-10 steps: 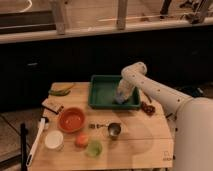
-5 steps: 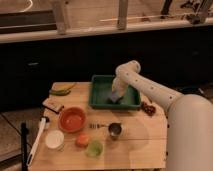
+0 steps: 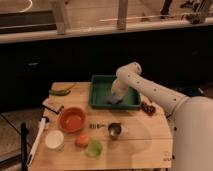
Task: Wipe tray with sponge
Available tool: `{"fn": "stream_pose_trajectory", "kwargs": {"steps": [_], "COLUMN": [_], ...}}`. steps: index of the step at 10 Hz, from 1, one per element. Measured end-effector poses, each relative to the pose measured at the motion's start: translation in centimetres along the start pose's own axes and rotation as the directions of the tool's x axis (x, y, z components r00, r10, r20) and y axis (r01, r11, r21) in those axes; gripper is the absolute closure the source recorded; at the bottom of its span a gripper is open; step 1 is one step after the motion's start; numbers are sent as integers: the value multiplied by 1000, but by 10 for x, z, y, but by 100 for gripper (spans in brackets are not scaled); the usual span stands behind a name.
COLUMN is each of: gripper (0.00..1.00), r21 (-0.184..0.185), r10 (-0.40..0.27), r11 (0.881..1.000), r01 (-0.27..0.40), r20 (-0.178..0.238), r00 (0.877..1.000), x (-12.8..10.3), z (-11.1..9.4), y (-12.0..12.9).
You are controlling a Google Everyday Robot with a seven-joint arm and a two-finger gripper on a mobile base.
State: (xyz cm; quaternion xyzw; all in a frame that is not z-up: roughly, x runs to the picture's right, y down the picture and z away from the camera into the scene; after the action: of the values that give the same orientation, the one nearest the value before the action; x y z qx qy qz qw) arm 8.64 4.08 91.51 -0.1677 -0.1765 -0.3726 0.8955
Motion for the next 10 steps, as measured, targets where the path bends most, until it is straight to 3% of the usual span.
{"fn": "stream_pose_trajectory", "kwargs": {"steps": [2,4,7,10], "gripper": [100,100,100,100], "r21": [-6,1,14,37], "r10": [36,45,28,-26], "r11": [999,999,1000,999], "r01": [-36,-45,-27,26], "r20": [-36,-46,-31,19], "r00": [999,998,999,999], "x": [22,33,35,15], "z": [-5,-1,5,7], "y": [13,3,-12,-18]}}
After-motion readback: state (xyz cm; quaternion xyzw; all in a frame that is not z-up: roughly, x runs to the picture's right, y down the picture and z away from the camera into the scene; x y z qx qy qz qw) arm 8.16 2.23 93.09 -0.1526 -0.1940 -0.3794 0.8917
